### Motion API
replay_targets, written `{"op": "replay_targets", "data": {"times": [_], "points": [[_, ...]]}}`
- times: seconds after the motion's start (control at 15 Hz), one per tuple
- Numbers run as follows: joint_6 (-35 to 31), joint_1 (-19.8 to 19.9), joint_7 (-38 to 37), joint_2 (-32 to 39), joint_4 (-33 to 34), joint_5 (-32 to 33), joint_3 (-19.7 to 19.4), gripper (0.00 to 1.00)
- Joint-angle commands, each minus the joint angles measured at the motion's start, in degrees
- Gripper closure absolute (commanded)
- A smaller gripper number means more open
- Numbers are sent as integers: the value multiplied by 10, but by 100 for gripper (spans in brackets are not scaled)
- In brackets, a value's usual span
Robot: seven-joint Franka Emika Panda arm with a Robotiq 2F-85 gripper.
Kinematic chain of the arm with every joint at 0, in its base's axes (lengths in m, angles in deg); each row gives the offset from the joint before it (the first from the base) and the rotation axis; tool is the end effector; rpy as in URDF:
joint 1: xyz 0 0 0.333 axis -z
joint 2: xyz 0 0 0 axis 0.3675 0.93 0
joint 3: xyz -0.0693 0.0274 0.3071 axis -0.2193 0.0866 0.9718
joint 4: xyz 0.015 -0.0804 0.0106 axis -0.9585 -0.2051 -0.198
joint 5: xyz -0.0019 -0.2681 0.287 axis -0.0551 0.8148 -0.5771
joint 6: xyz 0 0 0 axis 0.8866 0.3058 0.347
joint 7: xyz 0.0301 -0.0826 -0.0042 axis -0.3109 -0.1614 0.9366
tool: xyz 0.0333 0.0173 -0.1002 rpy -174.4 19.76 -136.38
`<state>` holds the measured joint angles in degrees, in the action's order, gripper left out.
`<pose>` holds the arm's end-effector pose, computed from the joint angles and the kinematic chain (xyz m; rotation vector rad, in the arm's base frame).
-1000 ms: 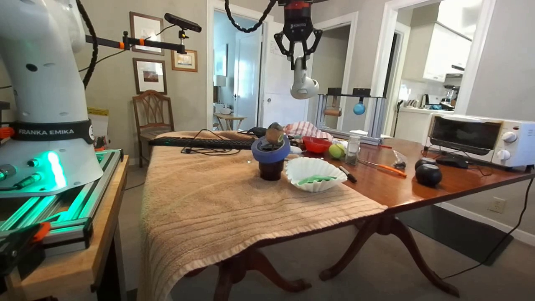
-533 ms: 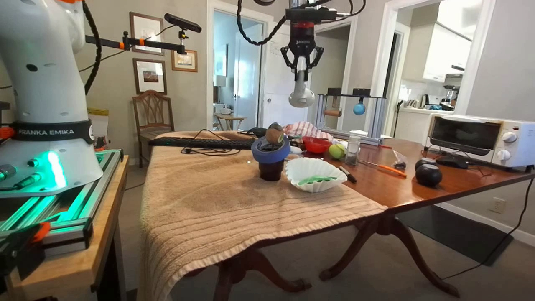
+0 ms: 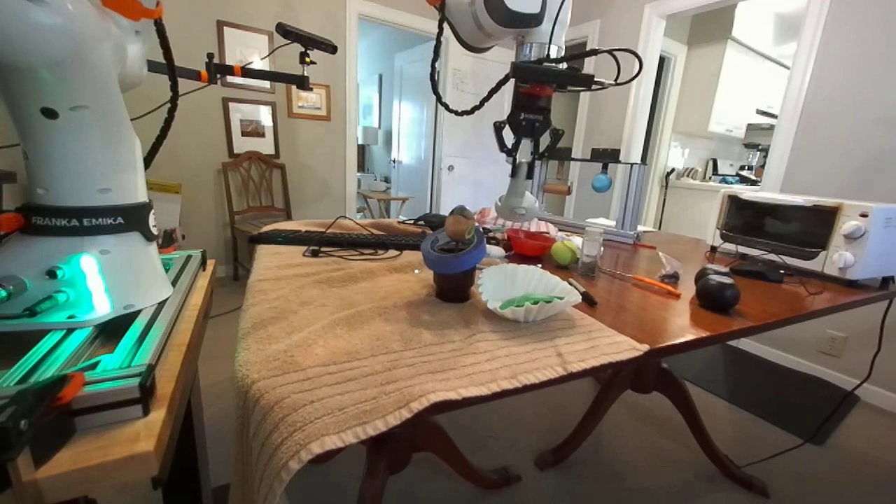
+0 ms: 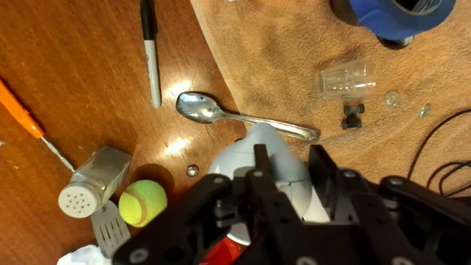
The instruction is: Move the white remote to the left then move the hand sanitizer to the right
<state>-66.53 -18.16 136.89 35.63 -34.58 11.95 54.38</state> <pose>0.6525 -0.0679 0.3775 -2.6566 -1.6729 0.0810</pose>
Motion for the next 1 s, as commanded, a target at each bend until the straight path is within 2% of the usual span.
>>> {"op": "replay_targets", "data": {"times": [0.0, 0.73, 0.93], "points": [[57, 11, 1, 54, 68, 18, 16, 92], [150, 10, 13, 160, 176, 44, 40, 92], [156, 7, 12, 185, 202, 52, 44, 92]]}}
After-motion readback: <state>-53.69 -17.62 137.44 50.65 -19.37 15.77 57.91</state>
